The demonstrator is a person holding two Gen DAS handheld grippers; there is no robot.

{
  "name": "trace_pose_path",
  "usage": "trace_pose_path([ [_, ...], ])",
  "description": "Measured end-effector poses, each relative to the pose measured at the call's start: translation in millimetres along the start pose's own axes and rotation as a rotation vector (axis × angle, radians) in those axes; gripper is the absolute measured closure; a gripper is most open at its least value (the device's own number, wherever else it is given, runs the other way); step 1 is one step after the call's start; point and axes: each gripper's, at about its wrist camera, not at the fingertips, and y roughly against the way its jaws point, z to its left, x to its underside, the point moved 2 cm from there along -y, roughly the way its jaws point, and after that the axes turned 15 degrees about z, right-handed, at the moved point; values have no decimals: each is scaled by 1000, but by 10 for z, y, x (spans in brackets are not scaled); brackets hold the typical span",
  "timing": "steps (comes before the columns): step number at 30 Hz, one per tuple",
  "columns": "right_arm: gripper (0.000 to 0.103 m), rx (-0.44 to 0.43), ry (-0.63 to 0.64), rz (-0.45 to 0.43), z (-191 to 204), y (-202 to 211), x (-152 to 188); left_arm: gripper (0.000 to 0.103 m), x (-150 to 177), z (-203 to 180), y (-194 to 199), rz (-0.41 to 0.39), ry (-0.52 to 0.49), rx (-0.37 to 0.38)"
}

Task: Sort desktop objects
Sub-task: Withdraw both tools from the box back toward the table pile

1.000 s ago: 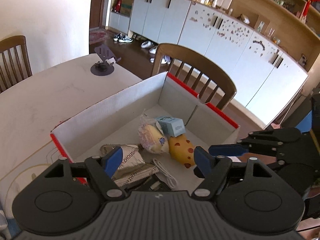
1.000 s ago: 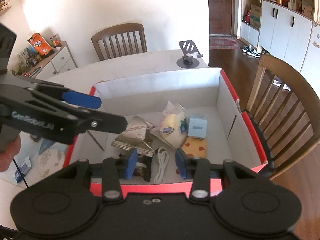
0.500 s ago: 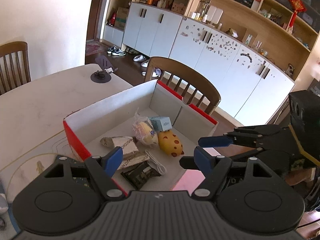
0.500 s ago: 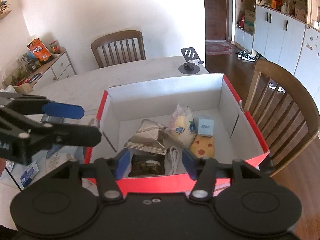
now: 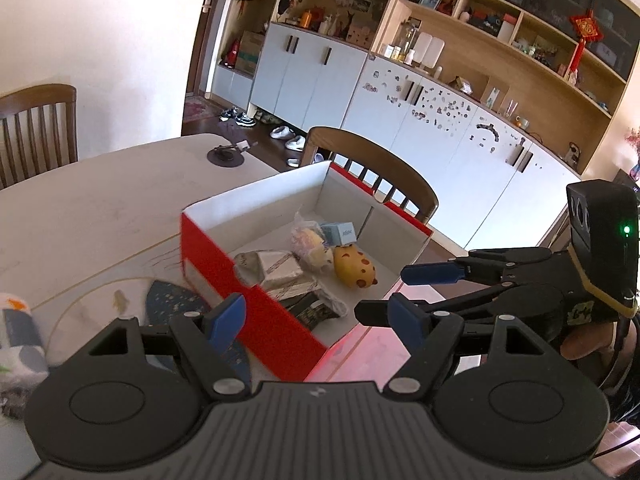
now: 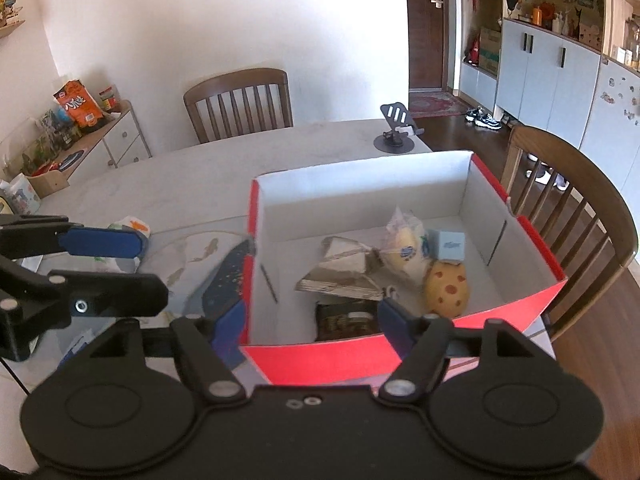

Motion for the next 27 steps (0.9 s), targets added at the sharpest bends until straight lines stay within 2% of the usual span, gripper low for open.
trace_pose_path([
  [2,28,7,-3,-4,107,10,26,25,65,50,66,-4,0,3],
  [4,27,12,-6,-5,205,12,55,20,140,106,135,-7,0,1],
  [12,24,12,-23,17,632,-104,246,18,446,417,373,-24,31,-8],
  [14,24,8,-23,34,765,-173,304,11,527,515,433,-32,42,-19],
  [15,24,3,-23,40,835,-203,331,3,574,568,464,-38,47,-26],
  [16,23,-2,-21,46,906,-231,355,0,626,628,502,-49,55,-39],
  [22,22,-21,21,119,1373,-487,538,0,889,982,708,-78,115,-101],
  [27,22,-51,61,135,1755,-583,589,0,1127,1309,822,-70,195,-150],
])
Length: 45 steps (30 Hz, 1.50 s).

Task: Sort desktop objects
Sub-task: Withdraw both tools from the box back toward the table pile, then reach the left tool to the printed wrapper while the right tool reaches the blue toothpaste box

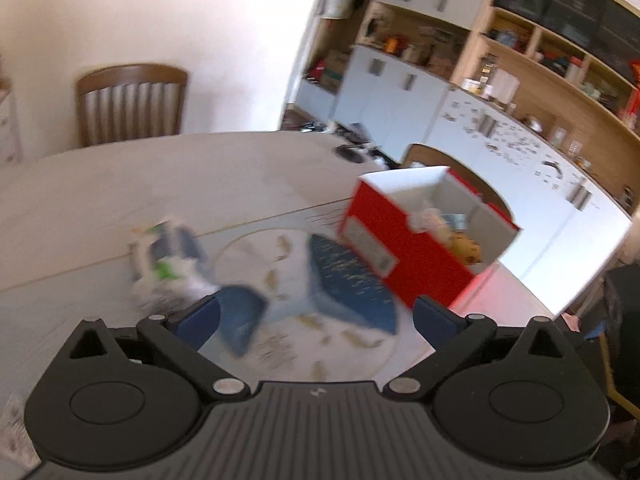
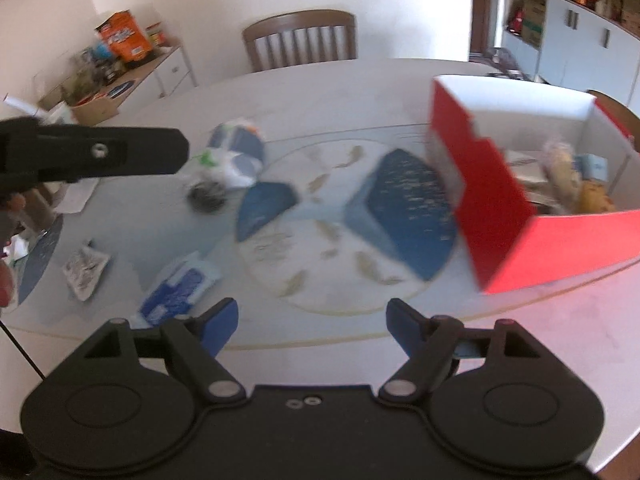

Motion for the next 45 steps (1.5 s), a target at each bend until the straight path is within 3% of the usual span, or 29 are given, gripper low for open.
trace_pose_path([
  [13,22,-36,72,23,724,-283,-68,0,507,894,210,15,168,-129],
  [30,21,-24,110,13,1141,-672,-174,0,845,1396,208,-2,265,-360],
  [42,21,-9,91,33,1244,-910,-280,0,995,1919,163,67,566,-433],
  [45,22,2,104,38,1272,-956,-287,0,1022,2003,138,88,638,-419],
])
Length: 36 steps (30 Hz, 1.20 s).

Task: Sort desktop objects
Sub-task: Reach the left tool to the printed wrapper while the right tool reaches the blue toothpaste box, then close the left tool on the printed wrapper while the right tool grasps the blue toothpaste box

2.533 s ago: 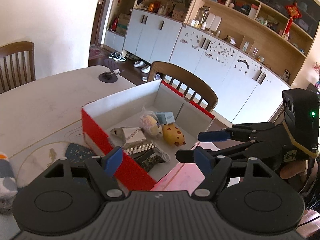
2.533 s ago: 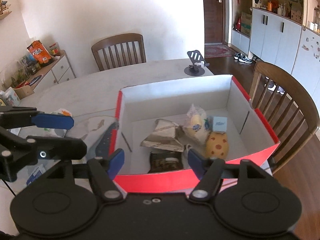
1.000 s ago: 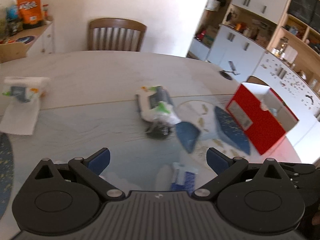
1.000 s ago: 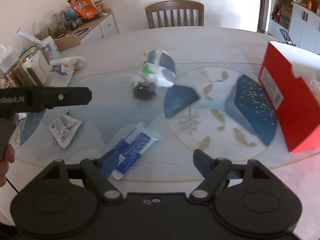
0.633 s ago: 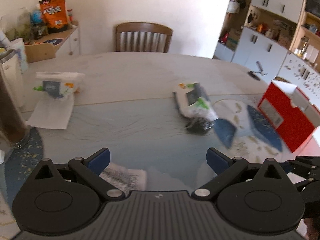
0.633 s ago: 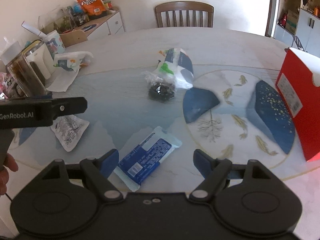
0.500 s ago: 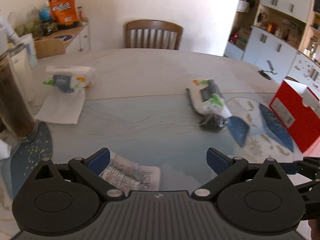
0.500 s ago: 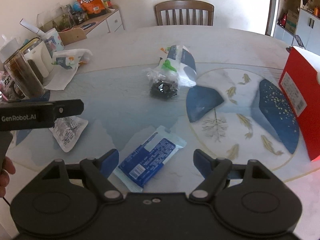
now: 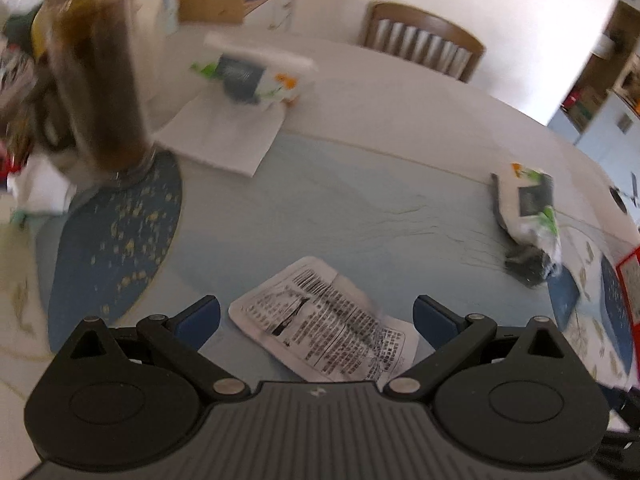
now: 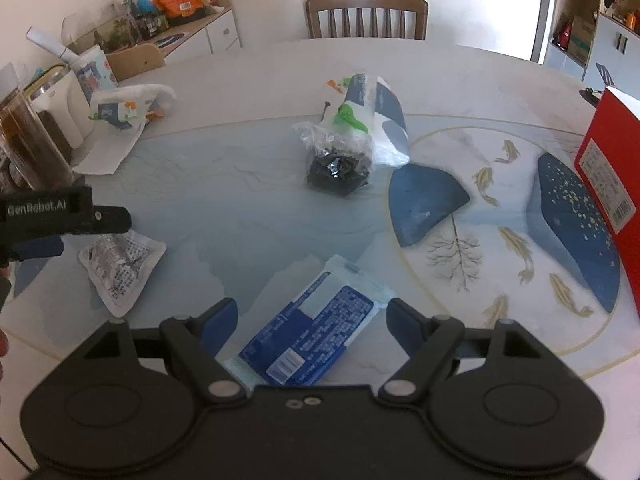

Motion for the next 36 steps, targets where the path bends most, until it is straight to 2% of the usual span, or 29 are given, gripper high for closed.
trace_pose_path([
  [5,22,10,8,8,15,-56,-13,0,-13,48,-95,59,98,-3],
  [13,27,18,-12,14,-15,-107,-63,0,-53,57,-122,51,206,-43],
  [18,32,12,18,26,-12,-123,-43,1,-47,8,-164,51,199,-77],
  [20,43,29,39,23,-21,-113,-30,1,-37,-52,-174,53,167,-75],
  [22,48,41,58,22,-40,-98,-12,6,-5,-140,-182,51,120,-77],
  [26,62,75,79,13,-121,-70,24,14,100,-410,-185,44,-17,-66],
  [28,64,78,73,12,-195,-53,39,25,154,-545,-179,38,-78,-52],
  [33,66,91,25,7,-438,-12,72,40,275,-885,-191,43,-233,5],
  [36,66,103,-6,7,-577,18,102,43,330,-1038,-198,56,-288,41],
])
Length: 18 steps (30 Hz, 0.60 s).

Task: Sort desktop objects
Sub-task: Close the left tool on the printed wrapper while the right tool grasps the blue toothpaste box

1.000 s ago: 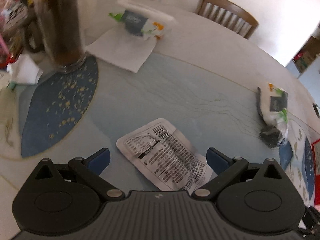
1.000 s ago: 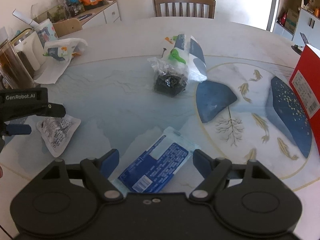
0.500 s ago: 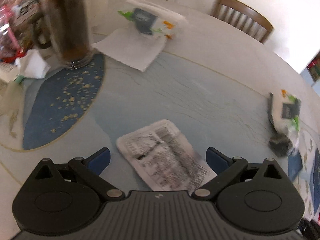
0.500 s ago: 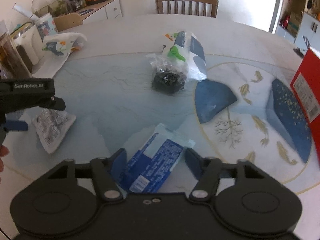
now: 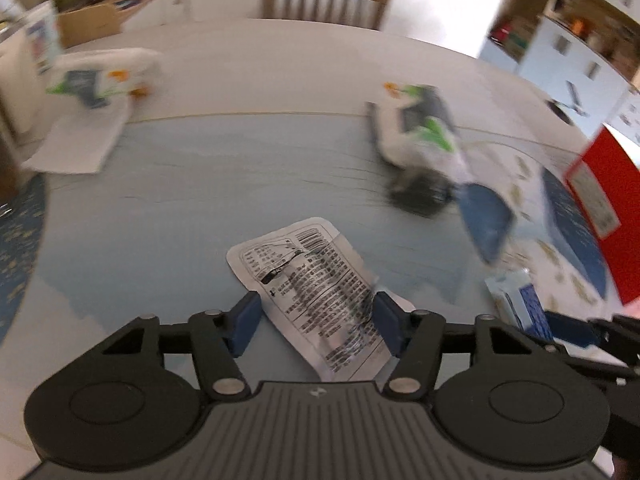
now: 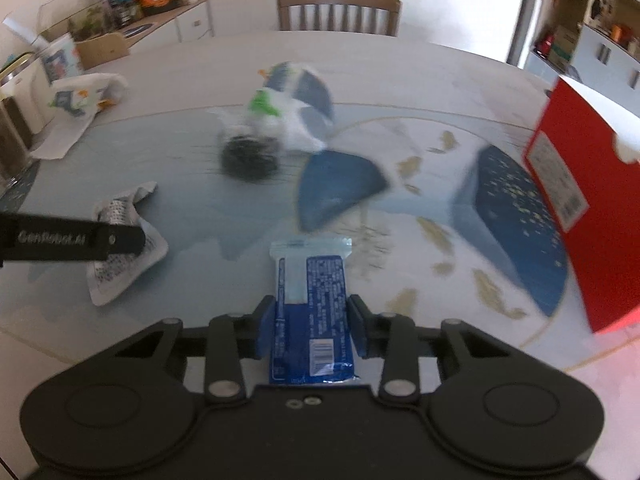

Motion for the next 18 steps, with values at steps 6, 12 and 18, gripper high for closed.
trace_pose_path([
  [6,65,17,-62,8,-276,27,59,42,-40,-159,-32,23,-10,30],
  [12,56,-17,-76,-2,-378,78,57,21,-143,-111,-64,60,83,36],
  [18,34,-25,-84,-29,-449,94,-11,19,-246,-118,-100,79,153,22],
])
